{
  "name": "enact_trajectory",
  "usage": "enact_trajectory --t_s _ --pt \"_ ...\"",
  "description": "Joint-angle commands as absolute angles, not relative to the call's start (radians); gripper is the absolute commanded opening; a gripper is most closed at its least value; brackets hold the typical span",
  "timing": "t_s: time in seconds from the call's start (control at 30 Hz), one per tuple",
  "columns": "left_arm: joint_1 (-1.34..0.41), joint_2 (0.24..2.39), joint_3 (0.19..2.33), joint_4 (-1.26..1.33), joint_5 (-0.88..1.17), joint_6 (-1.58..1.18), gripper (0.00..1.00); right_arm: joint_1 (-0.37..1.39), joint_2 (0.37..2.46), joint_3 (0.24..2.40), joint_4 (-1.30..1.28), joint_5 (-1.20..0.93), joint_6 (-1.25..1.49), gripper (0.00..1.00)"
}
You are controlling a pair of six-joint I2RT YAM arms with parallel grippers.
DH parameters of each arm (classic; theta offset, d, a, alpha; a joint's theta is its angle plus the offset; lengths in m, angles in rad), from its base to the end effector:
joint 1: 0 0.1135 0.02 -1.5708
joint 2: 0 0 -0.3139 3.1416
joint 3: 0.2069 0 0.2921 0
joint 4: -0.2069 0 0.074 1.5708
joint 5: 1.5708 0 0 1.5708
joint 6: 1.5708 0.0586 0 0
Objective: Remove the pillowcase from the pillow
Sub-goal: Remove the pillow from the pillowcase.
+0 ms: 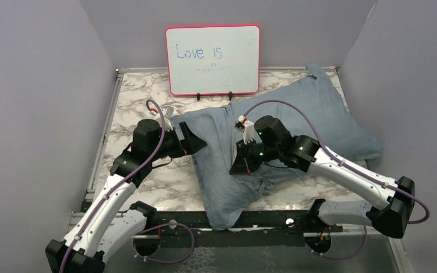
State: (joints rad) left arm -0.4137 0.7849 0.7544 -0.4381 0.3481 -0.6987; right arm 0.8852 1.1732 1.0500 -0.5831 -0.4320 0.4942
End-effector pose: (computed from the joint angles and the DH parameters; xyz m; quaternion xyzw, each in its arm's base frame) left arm 0.1757 -0.0990 0.3283 -0.0294 0.8435 -0.3976 0.3601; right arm 0.1623 0.2372 0.3448 -0.2604 0.8526 0.4105 0.1918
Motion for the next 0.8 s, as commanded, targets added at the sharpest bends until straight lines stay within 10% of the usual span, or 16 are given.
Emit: enact_trajectory --t_s 0.0,0.53,0.77 --pt "-0.416 0.842 0.785 -0.307 0.458 -0.752 0.89 0.978 1.218 1.082 -0.416 -0.436 0.569 0.01" --pt "-0.628 1.015 0.831 -0.186 0.373 -0.747 0.63 1.021 1.136 0.971 -0.360 -0.214 0.626 0.01" --pt "-0.667 1.082 0.865 -0.187 0.395 -0.699 0.23 1.022 1.133 0.954 -0.342 -0.229 0.640 0.01"
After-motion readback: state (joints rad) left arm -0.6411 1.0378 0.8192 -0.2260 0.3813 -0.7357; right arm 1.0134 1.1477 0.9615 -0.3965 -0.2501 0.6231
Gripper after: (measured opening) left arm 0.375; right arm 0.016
